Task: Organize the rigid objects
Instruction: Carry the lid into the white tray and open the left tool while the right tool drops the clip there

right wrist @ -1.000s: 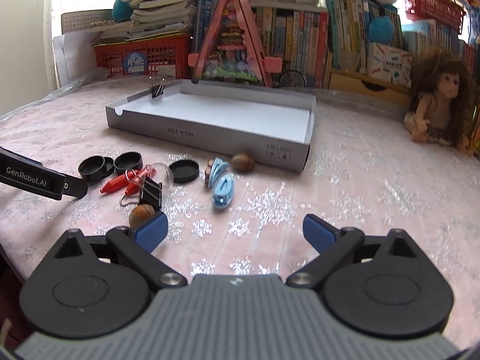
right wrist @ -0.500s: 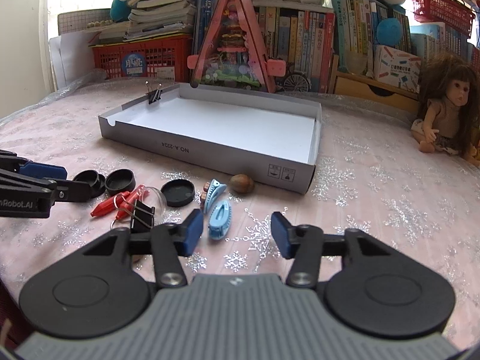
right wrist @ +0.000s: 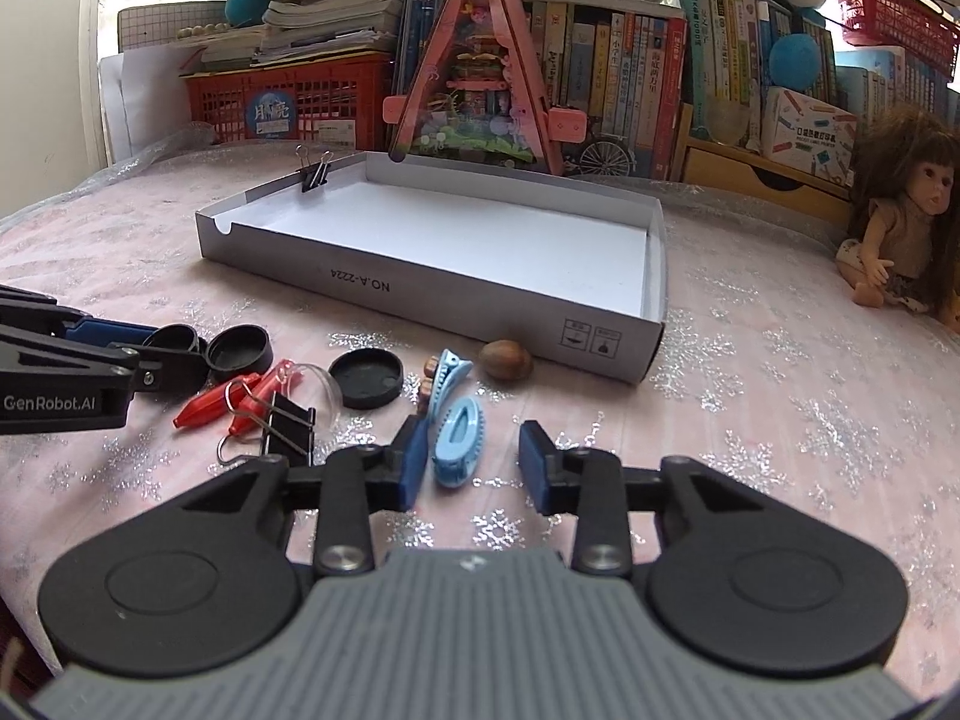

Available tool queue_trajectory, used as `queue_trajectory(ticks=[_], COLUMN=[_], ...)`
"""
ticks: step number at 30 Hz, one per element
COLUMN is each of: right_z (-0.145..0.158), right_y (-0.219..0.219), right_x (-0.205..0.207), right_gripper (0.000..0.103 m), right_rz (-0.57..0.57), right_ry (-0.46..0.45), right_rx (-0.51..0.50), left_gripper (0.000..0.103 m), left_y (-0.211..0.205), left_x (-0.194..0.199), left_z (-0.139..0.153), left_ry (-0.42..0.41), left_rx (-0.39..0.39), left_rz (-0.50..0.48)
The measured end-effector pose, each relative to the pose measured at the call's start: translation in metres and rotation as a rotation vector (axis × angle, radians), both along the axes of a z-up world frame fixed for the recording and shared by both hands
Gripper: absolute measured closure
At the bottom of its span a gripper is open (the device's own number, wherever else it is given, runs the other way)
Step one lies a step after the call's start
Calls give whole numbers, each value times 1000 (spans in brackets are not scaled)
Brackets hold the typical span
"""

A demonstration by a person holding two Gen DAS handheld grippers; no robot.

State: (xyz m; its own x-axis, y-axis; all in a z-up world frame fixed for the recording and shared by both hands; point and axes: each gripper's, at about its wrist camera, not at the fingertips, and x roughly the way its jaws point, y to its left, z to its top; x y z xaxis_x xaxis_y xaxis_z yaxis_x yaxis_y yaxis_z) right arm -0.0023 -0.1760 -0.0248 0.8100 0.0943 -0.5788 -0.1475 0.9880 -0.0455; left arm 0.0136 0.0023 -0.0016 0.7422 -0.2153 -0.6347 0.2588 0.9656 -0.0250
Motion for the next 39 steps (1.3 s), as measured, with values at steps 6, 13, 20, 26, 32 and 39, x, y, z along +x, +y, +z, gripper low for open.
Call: queue_trajectory(ticks=[6, 13, 20, 26, 32, 39], right_z=[2, 8, 26, 42, 54, 51], right_y=[-4, -4, -11, -24, -34, -51], right_x=[-1, -4, -1, 20, 57, 115], right_gripper=[78, 83, 83, 83, 83, 83], right_rz=[5, 26, 14, -14, -24, -58], right_ry=[9, 2, -29, -8, 31, 144], right_rx=[43, 59, 79, 108, 141, 233], left_gripper=[73, 73, 73, 73, 73, 73], left_y=[1, 3, 4, 0, -17, -45], left_x=[0, 1, 11, 36, 78, 131], left_z=[3, 14, 34, 57, 70, 58], left_ry=[2, -11, -33, -37, 3, 75], left_rx=[-21, -46, -78, -117, -153, -109], left_rz=[-5, -13, -9, -12, -18, 5])
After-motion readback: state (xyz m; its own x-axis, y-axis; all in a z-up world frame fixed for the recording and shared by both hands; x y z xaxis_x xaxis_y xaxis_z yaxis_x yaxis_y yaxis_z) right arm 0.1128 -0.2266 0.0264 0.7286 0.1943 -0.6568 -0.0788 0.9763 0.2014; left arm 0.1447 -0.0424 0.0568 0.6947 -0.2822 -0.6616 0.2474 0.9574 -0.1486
